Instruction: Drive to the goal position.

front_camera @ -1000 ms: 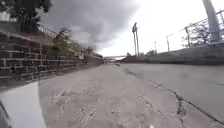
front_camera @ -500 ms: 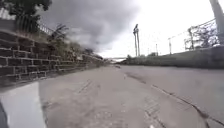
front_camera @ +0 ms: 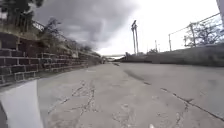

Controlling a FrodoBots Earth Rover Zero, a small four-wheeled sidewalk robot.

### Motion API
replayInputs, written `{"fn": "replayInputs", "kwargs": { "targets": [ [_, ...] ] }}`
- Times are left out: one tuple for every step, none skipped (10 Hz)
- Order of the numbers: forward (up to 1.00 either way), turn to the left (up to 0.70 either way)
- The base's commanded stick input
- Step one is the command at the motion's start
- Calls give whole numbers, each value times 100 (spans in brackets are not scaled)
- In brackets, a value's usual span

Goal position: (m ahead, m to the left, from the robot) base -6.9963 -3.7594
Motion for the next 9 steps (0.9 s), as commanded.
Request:
{"fn": "replayInputs", "kwargs": {
  "targets": [
    [100, -27],
    [100, -27],
    [100, -27],
    [100, -17],
    [100, -1],
    [100, 0],
    [100, -1],
    [100, -16],
    [100, -27]
  ]
}}
